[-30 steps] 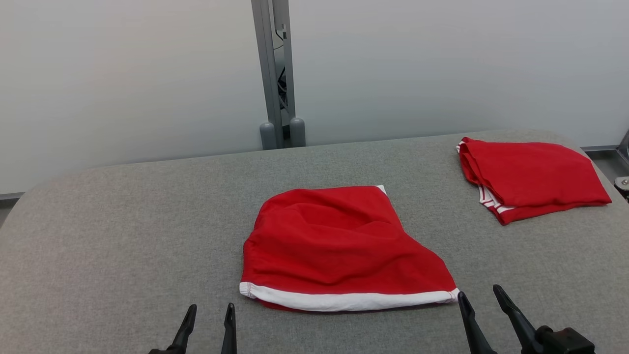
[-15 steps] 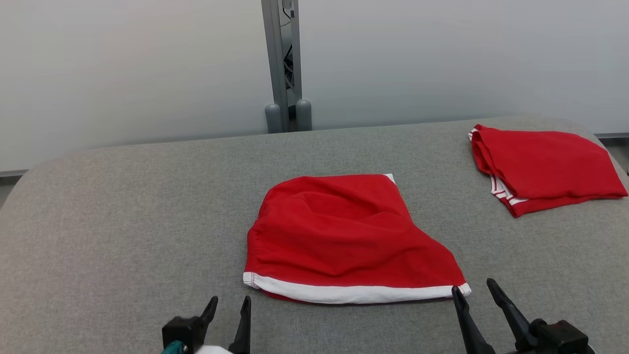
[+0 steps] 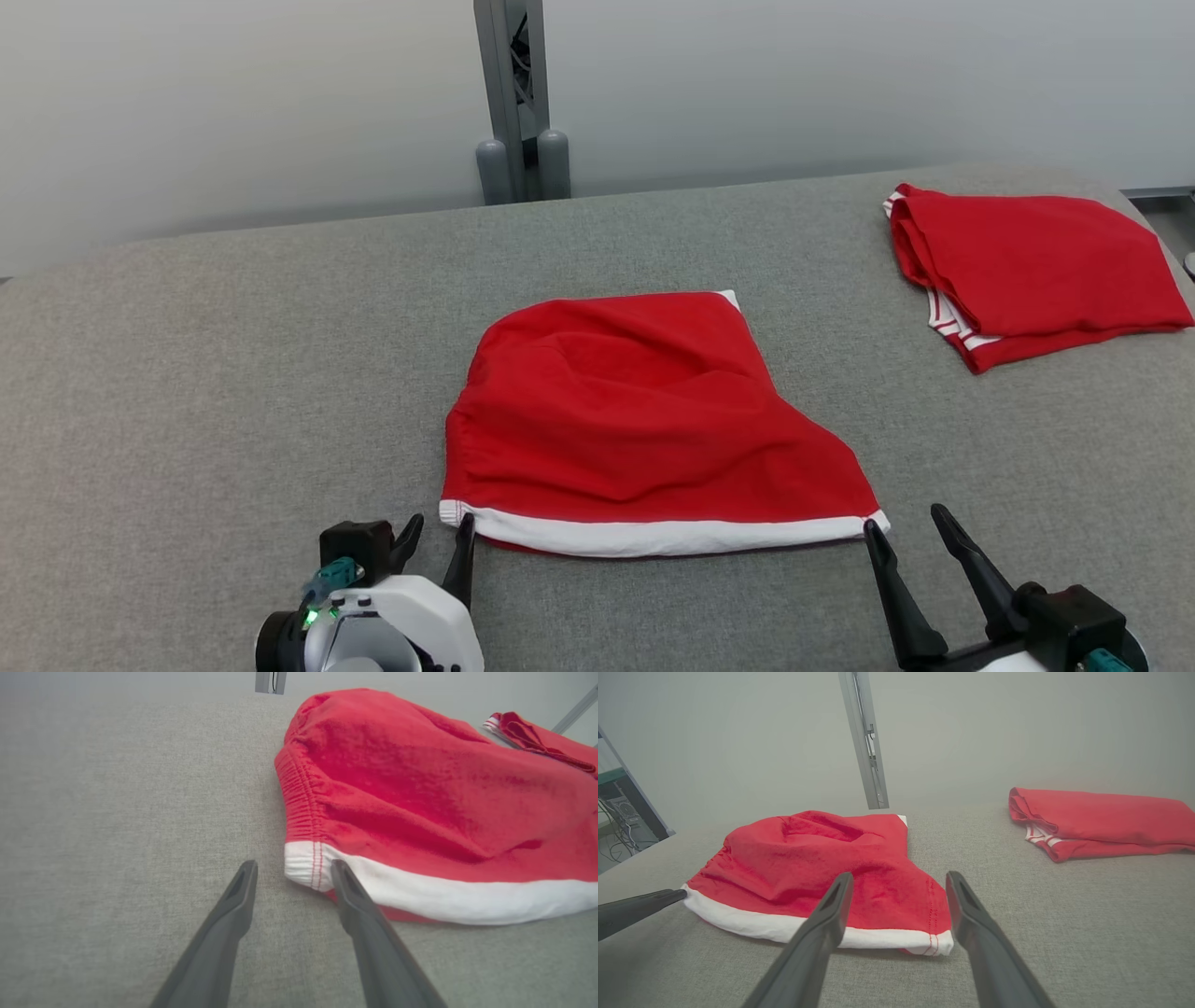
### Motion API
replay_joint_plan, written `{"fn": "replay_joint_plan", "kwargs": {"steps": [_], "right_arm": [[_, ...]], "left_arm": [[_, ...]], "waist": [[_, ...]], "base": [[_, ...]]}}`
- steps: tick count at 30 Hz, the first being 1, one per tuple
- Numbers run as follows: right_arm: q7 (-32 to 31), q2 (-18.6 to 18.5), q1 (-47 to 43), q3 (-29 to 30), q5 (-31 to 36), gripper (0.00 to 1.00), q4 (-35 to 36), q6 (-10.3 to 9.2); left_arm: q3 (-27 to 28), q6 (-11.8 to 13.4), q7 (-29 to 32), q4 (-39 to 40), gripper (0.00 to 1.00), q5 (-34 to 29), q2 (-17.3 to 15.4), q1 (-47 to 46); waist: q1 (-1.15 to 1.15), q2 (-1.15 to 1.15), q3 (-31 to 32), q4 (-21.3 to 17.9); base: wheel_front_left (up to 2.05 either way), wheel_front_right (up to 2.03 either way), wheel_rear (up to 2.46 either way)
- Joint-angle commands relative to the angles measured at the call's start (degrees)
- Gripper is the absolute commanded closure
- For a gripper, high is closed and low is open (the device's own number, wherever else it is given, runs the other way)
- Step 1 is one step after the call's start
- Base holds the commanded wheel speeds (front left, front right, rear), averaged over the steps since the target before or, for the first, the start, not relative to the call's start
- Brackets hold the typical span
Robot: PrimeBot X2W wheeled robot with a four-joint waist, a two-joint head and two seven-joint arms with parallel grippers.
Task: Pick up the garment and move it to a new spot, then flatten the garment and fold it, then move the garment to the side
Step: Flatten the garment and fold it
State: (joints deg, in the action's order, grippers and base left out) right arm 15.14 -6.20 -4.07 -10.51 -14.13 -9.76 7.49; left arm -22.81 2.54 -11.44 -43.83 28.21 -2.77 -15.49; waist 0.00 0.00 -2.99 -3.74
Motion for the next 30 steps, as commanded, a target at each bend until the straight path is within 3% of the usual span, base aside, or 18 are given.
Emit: {"fn": "replay_joint_plan", "kwargs": {"steps": [1, 5, 7, 8, 10, 11, 12, 16, 30], "right_arm": [[0.0, -0.5, 0.7, -0.1, -0.2, 0.0, 0.2, 0.0], [0.0, -0.8, 1.2, -0.2, -0.3, 0.0, 0.2, 0.0], [0.0, -0.9, 1.3, -0.3, -0.3, 0.0, 0.1, 0.0], [0.0, -1.0, 1.3, -0.3, -0.3, 0.0, 0.0, 0.0], [0.0, -1.0, 1.4, -0.2, -0.4, 0.0, -0.1, 0.0], [0.0, -1.0, 1.4, -0.2, -0.4, 0.0, -0.2, 0.0], [0.0, -1.1, 1.4, -0.1, -0.4, 0.0, -0.4, 0.0], [0.0, -1.1, 1.5, -0.6, -1.0, 0.0, -1.9, 0.0], [0.0, 0.1, 11.2, -4.5, -11.7, 0.0, -24.2, 0.0]], "left_arm": [[-0.2, 0.1, 0.3, -1.0, 0.2, 0.6, -0.3, -1.6], [-1.1, 0.1, 0.5, -2.8, 0.25, 1.3, -0.3, -2.7], [-1.6, -0.4, 0.1, -3.7, 0.35, 1.7, -0.3, -3.3], [-1.9, -0.6, 0.0, -4.1, 0.51, 1.8, -0.3, -3.6], [-2.4, -0.9, -0.4, -4.8, 0.6, 2.5, -0.3, -4.1], [-2.7, -1.0, -0.5, -5.2, 0.75, 2.6, -0.3, -4.3], [-3.0, -1.1, -0.6, -5.4, 1.0, 2.7, -0.3, -4.4], [-3.8, -1.0, -1.2, -5.9, 1.0, 3.5, -0.3, -4.7], [-4.2, -0.7, -2.8, -2.0, 1.0, 3.7, -1.3, -2.4]], "waist": [[0.0, 0.0, -0.6, -0.2], [0.0, 0.0, -1.1, -0.5], [0.0, 0.0, -1.2, -0.6], [0.0, 0.0, -1.3, -0.6], [0.0, 0.0, -1.3, -0.6], [0.0, 0.0, -1.4, -0.6], [0.0, 0.0, -1.3, -0.5], [0.0, 0.0, -1.3, -0.1], [0.0, 0.0, -2.2, 2.2]], "base": [[0.0, 0.0, 0.0], [0.0, 0.0, 0.0], [0.0, 0.0, 0.0], [0.0, 0.0, 0.0], [0.0, 0.0, 0.0], [0.0, 0.0, 0.0], [0.0, 0.0, 0.0], [0.0, 0.0, 0.0], [0.0, 0.0, 0.0]]}}
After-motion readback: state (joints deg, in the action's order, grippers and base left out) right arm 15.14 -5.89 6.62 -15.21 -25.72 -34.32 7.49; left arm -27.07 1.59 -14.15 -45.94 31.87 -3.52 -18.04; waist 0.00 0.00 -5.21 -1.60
